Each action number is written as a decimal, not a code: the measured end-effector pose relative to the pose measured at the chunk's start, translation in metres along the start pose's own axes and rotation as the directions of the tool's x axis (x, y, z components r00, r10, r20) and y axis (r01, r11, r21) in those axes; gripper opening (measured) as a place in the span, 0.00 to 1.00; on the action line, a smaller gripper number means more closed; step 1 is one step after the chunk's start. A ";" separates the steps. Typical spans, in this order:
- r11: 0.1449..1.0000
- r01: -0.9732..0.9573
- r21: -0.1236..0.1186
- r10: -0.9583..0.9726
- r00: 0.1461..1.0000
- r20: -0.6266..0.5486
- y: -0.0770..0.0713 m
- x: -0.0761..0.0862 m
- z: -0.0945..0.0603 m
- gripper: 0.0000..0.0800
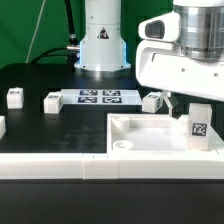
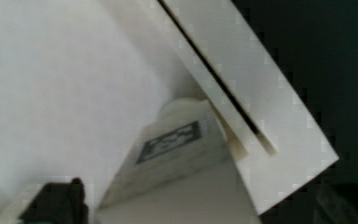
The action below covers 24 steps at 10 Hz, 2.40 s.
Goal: Assemble one leg
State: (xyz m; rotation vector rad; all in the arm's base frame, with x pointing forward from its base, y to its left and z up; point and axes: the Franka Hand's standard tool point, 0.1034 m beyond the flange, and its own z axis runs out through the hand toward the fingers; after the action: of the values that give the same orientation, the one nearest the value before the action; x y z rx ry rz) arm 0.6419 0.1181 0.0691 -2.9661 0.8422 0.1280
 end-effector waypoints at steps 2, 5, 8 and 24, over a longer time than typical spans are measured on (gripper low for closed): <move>0.983 0.184 -0.005 -0.184 0.983 -0.016 -0.002 0.001 0.000 0.81; 0.979 0.202 -0.006 -0.202 0.979 -0.015 -0.001 0.001 0.000 0.50; 0.983 0.183 -0.005 -0.184 0.983 -0.015 0.000 0.001 0.001 0.36; 0.230 -0.973 0.012 0.973 0.230 0.003 0.002 0.002 -0.002 0.36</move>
Offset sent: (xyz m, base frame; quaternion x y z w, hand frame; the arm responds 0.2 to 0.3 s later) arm 0.0000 0.0000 0.0000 0.0000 0.0000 0.0000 1.0000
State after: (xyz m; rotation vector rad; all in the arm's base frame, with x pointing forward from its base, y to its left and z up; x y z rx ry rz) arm 0.6430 0.1152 0.0706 -1.8347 2.5439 0.1435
